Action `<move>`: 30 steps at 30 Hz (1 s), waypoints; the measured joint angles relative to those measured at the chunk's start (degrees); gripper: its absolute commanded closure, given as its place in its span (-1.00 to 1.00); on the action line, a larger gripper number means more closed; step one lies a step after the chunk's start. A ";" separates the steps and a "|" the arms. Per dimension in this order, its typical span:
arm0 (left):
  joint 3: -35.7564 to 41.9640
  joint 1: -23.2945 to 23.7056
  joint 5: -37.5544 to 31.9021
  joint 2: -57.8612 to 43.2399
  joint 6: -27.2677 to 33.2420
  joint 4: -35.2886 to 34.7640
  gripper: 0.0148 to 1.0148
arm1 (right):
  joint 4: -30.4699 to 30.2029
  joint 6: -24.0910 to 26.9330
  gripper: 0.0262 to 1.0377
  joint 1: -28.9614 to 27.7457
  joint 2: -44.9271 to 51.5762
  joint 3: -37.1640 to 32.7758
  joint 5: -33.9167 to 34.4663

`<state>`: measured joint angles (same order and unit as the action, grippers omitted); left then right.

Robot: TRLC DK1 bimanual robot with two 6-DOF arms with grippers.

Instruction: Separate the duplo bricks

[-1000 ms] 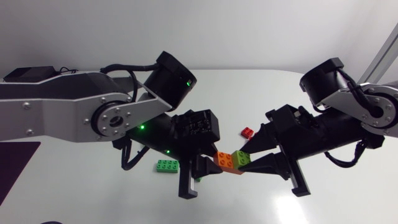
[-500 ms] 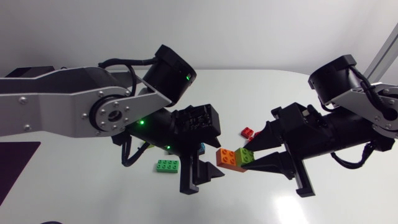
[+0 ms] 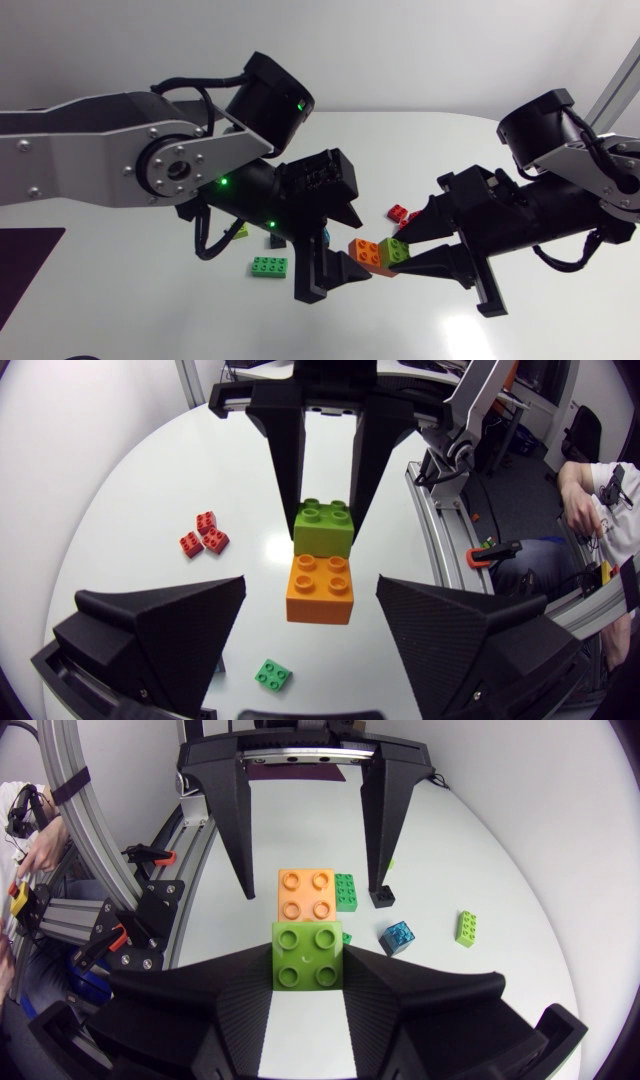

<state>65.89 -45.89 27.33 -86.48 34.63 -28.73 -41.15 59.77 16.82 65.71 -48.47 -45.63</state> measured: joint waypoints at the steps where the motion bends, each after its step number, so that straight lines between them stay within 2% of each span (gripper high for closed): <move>1: 0.13 0.02 0.37 -0.02 -0.07 0.00 -0.50 | -0.02 0.00 0.55 0.00 0.00 0.00 0.00; 5: 0.42 0.02 1.05 -0.37 -0.24 0.00 -0.38 | -0.02 0.00 0.55 0.00 -0.35 0.00 0.00; 11: 0.46 0.02 1.92 -1.01 -0.24 0.00 -0.34 | -0.04 -0.24 0.55 0.00 -0.66 0.00 -0.02; 16: 0.46 0.02 2.12 -1.46 -0.24 0.00 -0.07 | -0.04 -0.24 0.55 0.00 -0.70 0.00 -0.04; 20: 0.46 0.02 2.12 -1.92 -0.24 0.02 0.29 | -0.04 -0.24 0.55 0.00 -0.83 0.00 -0.22; 30: 0.46 -0.68 2.29 -2.80 -0.46 0.04 0.33 | -0.42 -1.31 0.55 -0.22 -2.25 0.48 -0.22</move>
<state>66.35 -46.57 29.63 -89.27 34.17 -28.69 -41.56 58.46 16.60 63.46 -47.99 -45.84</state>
